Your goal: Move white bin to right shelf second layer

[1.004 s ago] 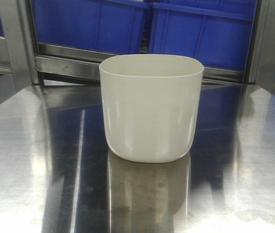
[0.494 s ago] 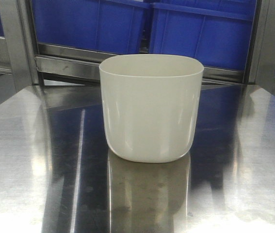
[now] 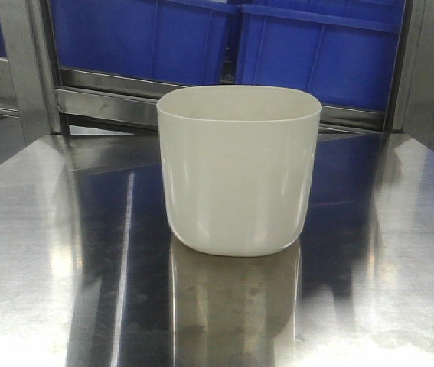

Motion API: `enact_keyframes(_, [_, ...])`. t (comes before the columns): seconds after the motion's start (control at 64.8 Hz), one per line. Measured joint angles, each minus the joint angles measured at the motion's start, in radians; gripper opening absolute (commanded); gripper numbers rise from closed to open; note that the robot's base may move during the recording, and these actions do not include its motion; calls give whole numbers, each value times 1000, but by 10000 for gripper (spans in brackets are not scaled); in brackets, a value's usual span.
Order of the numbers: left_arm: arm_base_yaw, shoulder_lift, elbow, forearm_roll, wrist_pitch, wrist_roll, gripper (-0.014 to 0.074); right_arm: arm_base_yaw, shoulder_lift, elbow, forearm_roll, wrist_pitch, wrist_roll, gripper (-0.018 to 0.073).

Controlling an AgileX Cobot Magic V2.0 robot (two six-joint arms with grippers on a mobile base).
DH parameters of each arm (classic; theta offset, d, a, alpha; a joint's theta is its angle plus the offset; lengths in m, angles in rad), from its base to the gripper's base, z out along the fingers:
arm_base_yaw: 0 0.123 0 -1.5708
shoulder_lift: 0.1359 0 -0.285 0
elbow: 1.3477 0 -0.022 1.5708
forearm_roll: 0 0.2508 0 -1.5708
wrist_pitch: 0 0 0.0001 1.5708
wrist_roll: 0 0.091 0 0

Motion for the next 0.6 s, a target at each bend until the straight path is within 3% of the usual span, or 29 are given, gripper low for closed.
enact_keyframes(0.448, [0, 0, 0, 0, 0, 0, 85, 2, 0, 0, 7, -42, 2, 48])
enact_keyframes(0.602, [0, 0, 0, 0, 0, 0, 85, 2, 142, -34, 41, -59, 39, 48])
